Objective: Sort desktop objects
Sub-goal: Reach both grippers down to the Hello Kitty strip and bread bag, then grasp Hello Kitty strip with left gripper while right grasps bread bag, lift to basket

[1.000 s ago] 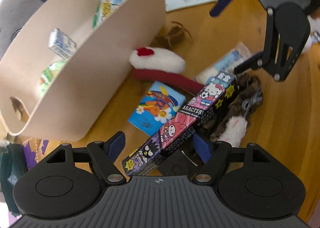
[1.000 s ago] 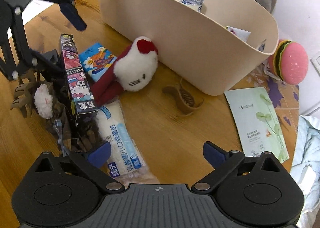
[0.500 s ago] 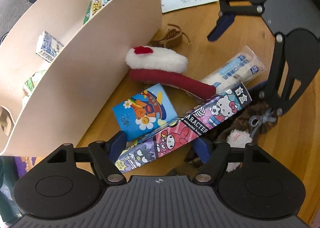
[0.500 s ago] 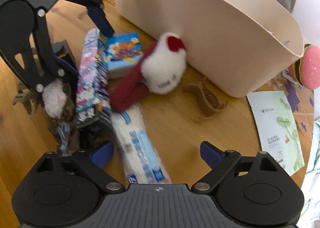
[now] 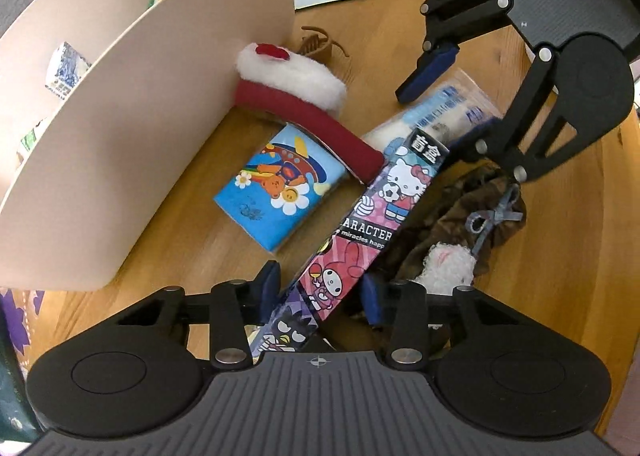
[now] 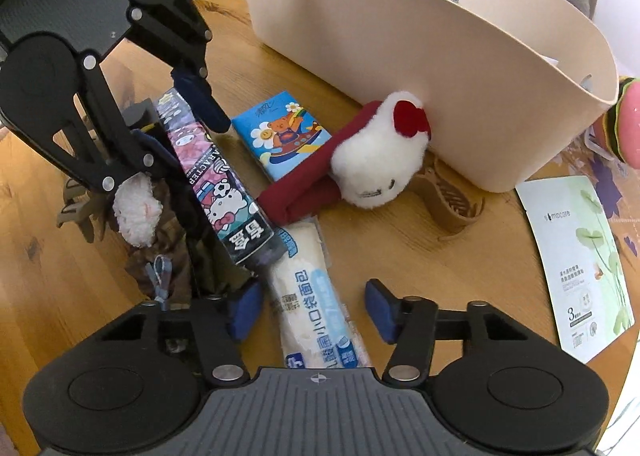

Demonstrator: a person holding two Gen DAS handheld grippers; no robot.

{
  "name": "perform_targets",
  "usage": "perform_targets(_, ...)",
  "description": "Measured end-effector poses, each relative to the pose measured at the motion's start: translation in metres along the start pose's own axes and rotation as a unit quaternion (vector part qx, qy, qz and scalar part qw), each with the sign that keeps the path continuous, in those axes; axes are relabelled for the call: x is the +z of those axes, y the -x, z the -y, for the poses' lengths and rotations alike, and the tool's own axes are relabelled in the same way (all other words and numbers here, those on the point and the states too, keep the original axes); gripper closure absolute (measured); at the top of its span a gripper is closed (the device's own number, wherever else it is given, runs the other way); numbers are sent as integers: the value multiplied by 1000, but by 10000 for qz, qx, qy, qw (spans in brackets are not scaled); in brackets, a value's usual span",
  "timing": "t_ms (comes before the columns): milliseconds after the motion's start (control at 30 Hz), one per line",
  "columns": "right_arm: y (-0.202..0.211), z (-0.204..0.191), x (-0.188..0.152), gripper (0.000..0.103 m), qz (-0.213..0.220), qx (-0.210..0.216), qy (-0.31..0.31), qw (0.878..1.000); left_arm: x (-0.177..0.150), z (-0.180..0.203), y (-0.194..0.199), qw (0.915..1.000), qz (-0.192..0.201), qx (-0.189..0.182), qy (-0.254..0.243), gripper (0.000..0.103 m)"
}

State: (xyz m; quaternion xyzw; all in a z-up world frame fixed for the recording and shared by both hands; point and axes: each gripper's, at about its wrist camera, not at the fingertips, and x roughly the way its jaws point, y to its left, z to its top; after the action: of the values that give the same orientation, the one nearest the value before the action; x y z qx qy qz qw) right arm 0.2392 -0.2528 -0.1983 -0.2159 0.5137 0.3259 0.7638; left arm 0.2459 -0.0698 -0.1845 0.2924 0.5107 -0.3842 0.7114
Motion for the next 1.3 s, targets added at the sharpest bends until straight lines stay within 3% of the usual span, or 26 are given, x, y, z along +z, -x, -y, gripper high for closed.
perform_targets(33,1,0,-1,58,11,6,-8,10000,-1,1,1,10000,5,-24,-27,64)
perform_targets(133,4,0,-2,66,8,42,-34,10000,-3,5,3,9999,29,-66,-108,67)
perform_targets(367,10,-5,-7,74,-17,83,78,9999,-10,13,11,9995,99,-263,-117,72)
perform_targets(667,24,-9,-19,76,-27,84,92,9999,-25,6,27,9993,275,-263,51,77)
perform_targets(900,44,-3,-34,76,58,-31,13,10000,-15,4,39,9986,453,-228,130,77)
perform_targets(1300,61,-4,-25,76,232,-245,52,9994,-24,3,63,9975,660,-152,189,80)
